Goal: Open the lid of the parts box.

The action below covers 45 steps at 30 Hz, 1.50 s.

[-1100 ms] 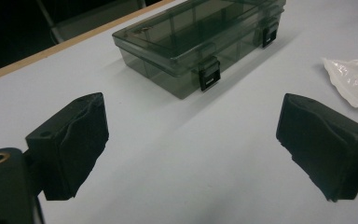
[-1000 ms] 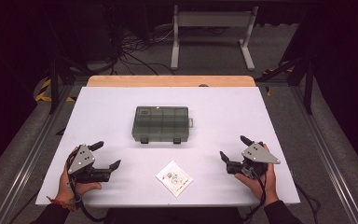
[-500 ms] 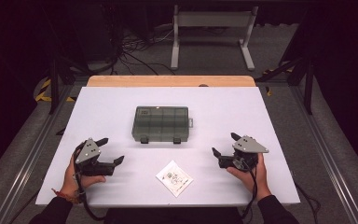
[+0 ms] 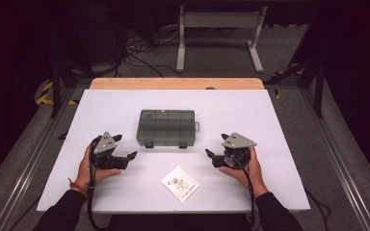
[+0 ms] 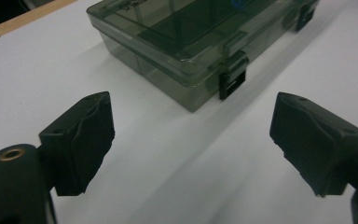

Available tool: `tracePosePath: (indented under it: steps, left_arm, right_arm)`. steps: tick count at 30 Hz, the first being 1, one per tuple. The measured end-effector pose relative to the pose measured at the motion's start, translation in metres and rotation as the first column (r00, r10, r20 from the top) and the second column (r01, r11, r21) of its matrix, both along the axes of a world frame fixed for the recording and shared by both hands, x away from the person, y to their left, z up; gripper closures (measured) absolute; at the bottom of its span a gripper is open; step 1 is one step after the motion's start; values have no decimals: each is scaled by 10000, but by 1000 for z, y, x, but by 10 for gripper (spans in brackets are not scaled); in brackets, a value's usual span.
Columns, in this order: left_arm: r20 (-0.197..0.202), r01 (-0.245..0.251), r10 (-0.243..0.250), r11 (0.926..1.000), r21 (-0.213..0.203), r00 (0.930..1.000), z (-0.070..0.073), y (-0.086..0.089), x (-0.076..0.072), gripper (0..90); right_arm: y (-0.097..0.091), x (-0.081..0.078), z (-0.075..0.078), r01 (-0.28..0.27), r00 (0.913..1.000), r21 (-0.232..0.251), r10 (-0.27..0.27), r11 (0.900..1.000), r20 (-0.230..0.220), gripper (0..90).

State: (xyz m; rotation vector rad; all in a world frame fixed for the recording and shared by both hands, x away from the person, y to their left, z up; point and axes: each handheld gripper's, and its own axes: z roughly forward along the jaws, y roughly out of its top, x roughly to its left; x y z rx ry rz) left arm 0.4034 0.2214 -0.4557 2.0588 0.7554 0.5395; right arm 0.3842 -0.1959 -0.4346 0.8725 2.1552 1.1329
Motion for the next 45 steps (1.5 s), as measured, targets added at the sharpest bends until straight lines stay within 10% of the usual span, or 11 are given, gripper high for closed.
tracePosePath:
  steps: [15,45]
  left_arm:
    - [-853,241,-261,9994,-239,9960,-4,-20,38,306]
    - [-1211,428,-455,9988,-254,9916,0,-17,29,574]
  right_arm:
    - [45,42,-13,-305,9877,411,364,9987,-1519,314]
    - [55,31,-11,-261,9929,-269,228,9993,-1165,692]
